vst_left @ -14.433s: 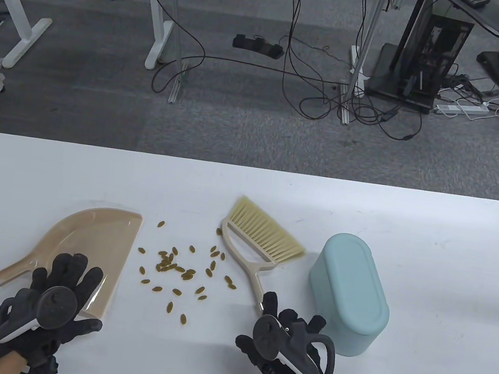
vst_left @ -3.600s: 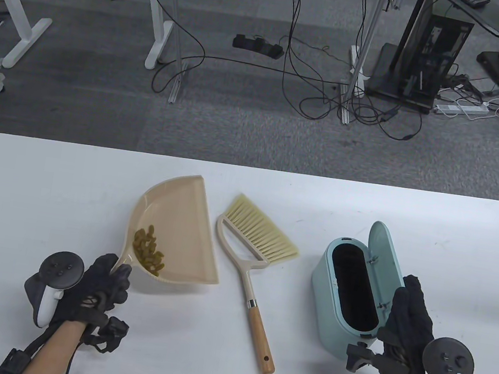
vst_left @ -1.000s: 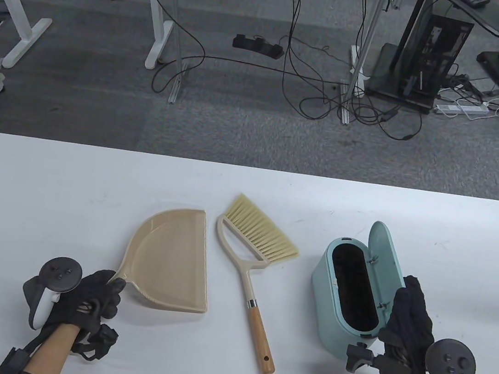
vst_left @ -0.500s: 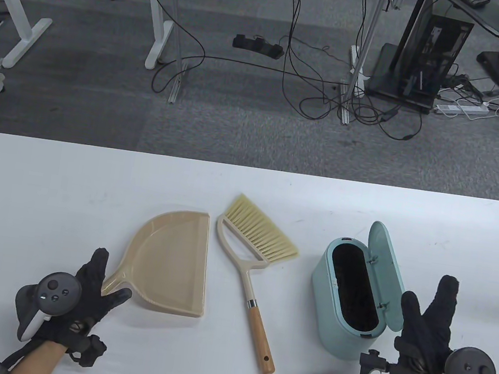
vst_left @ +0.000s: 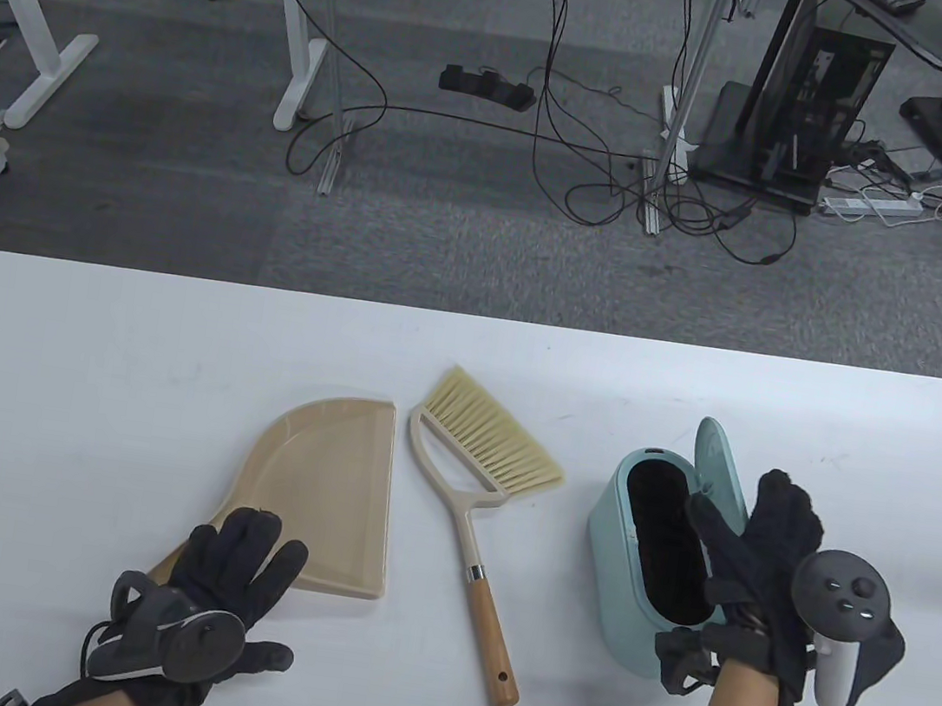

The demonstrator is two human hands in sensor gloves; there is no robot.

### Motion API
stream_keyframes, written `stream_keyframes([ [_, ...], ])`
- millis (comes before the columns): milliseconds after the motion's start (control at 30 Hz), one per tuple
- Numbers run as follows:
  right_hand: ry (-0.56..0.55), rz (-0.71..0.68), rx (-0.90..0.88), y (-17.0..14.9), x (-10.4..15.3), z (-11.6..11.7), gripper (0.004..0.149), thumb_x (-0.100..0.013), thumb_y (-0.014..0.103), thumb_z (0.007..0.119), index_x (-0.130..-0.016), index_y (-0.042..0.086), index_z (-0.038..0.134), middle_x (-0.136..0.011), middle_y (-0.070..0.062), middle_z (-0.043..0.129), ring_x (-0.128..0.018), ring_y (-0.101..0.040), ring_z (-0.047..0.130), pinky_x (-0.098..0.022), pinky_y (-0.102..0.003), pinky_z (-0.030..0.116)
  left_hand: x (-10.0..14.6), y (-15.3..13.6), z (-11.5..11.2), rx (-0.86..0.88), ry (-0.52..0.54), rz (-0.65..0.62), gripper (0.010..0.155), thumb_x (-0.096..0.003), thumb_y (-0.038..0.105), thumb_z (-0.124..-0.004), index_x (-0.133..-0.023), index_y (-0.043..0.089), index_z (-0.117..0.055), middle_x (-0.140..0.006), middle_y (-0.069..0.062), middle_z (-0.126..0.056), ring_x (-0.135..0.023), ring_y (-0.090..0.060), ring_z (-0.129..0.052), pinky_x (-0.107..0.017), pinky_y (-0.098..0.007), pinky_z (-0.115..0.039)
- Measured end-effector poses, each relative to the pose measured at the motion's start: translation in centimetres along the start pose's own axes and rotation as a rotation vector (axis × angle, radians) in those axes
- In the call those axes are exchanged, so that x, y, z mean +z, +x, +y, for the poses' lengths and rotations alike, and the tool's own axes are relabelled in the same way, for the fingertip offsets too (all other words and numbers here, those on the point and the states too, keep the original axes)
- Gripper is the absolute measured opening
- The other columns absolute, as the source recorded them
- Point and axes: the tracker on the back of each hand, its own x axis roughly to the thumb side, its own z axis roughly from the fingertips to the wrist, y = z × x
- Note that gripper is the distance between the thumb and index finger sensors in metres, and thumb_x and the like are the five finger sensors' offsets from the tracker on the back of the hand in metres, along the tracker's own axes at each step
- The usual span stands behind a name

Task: Sweep raisins on the table into the desktop trash can

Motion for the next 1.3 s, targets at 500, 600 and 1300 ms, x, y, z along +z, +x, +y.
stream_keyframes([
  [500,-0.030,-0.200,0.618,0.4,2.2,10.2,0.088,-0.051,0.066,0.069,-0.116,0.017,0.035,-0.120,-0.018,0.030,-0.108,-0.048,0.021,-0.067,-0.070,0.015,-0.1,-0.3,-1.3,-0.020,-0.083,-0.012,0.099,-0.0415,0.075,-0.070,-0.115,0.029,-0.020,-0.121,-0.016,-0.015,-0.114,-0.047,-0.021,-0.074,-0.072,-0.035],
  [600,-0.071,-0.197,0.724,0.3,2.4,10.9,0.087,-0.051,0.067,0.069,-0.116,0.021,0.034,-0.121,-0.016,0.032,-0.109,-0.048,0.025,-0.068,-0.071,0.021,-0.2,0.0,-1.7,-0.043,-0.103,-0.026,0.099,-0.0416,0.075,-0.070,-0.115,0.029,-0.021,-0.121,-0.016,-0.015,-0.114,-0.047,-0.022,-0.074,-0.072,-0.035],
  [1300,0.003,-0.057,0.768,0.7,2.1,11.1,0.079,-0.054,0.056,0.069,-0.113,0.029,0.024,-0.121,-0.007,0.021,-0.111,-0.040,0.017,-0.072,-0.068,0.017,0.1,0.4,-1.0,-0.053,-0.080,-0.019,0.097,-0.0426,0.074,-0.068,-0.114,0.029,-0.021,-0.121,-0.015,-0.015,-0.114,-0.046,-0.022,-0.073,-0.071,-0.035],
])
